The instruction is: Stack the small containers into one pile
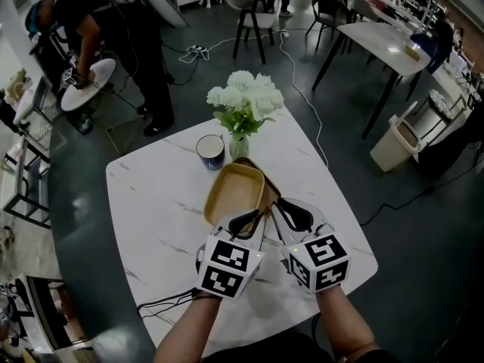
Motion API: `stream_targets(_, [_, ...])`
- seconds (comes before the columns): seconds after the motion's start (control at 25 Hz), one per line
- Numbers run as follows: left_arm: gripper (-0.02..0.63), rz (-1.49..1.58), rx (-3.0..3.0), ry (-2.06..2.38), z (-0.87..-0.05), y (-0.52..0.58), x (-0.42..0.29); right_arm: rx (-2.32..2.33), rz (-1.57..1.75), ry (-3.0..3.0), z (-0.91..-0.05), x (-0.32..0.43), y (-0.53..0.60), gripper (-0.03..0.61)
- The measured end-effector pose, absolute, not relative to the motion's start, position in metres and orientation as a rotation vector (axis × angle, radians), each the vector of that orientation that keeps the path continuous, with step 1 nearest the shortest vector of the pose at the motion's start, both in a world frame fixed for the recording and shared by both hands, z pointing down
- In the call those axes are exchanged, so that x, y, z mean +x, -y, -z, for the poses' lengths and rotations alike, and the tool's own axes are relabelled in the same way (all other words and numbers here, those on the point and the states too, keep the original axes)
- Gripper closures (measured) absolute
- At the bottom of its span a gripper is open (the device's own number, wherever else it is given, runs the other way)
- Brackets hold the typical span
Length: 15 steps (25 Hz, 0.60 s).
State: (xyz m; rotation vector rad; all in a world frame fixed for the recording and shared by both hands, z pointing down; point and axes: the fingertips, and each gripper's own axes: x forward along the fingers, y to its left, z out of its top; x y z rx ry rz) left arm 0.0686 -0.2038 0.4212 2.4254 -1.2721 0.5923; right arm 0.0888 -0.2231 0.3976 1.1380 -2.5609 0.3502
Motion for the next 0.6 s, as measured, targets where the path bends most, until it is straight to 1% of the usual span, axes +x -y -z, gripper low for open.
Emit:
stream_targets(0.24, [0.58, -0.562, 2.442, 1.324, -0.406, 0.202, 0.054, 1.12, -0.364, 2.57, -0.4, 0.086, 0.223, 0.537])
stream_targets(0.4, [0.58, -0.541, 2.395, 1.424, -0.4, 0.206, 0.021, 1.079, -0.39, 2.569, -0.408, 0.075, 0.217, 0.534])
stream_targets(0.6, [0.578, -0.582, 2.295, 1.604, -0.405, 0.206, -0.034, 1.061, -0.415, 2.558, -0.416, 0.062, 0.208, 0.514])
